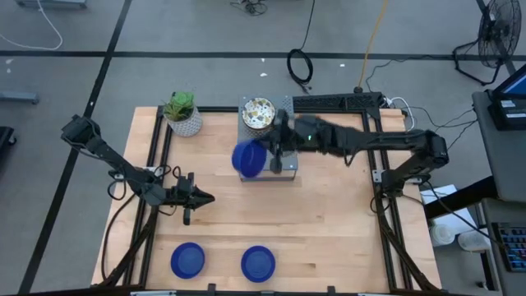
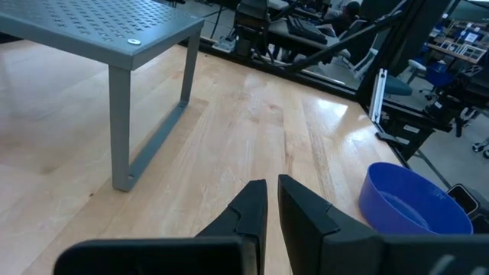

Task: Pick & Place Mini bowls
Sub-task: Put the right blue bowl on the shelf

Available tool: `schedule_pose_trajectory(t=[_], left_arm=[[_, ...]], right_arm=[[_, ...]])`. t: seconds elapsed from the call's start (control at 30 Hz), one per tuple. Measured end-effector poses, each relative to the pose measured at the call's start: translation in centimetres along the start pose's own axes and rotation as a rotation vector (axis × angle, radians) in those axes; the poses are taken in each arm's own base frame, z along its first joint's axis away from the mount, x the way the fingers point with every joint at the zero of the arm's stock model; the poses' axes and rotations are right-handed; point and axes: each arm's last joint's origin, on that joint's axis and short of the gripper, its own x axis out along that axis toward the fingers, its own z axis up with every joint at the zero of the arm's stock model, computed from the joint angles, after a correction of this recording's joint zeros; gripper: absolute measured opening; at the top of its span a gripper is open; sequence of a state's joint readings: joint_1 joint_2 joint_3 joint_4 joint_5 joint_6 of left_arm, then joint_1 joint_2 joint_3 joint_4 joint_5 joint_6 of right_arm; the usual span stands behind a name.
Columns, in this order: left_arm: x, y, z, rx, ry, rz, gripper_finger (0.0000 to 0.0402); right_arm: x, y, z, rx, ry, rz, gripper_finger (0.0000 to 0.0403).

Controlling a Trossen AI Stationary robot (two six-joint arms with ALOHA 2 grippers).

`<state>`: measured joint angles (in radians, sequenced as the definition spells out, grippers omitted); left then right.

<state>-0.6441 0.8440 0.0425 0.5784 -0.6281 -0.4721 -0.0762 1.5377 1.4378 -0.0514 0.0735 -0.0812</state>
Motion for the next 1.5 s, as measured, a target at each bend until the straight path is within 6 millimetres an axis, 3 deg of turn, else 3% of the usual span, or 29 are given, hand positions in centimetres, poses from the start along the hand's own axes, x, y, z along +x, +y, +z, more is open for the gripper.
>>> schedule_pose_trajectory(t=[0.1,0.23,0.33,0.53,0.83,1.5], left_arm=[[0.0,0.0,0.0,-0.001,-0.001,0.000,0.0037],[0.0,0.0,0.0,0.000,0.000,0.000,0.0037],[0.0,0.0,0.0,0.000,0.000,0.000,0.0037],[0.0,0.0,0.0,0.000,0.000,0.000,0.0037],[0.0,0.0,0.0,0.000,0.000,0.000,0.0037],[0.0,0.0,0.0,0.000,0.000,0.000,0.0037]], right_arm=[[-0.1,-1.3,2.2,0.040,-0.022,-0.039,0.0001],[0.0,-2.8,2.1,0.107,0.059,-0.070,0.0000],[0.8,-4.0,1.3,0.124,0.103,-0.100,0.0000],[2.0,-6.2,-2.2,0.185,0.338,-0.157,0.0000],[1.7,-8.7,-4.9,0.318,0.524,-0.148,0.0000],[1.9,-8.3,-8.6,0.333,0.612,-0.117,0.0000]])
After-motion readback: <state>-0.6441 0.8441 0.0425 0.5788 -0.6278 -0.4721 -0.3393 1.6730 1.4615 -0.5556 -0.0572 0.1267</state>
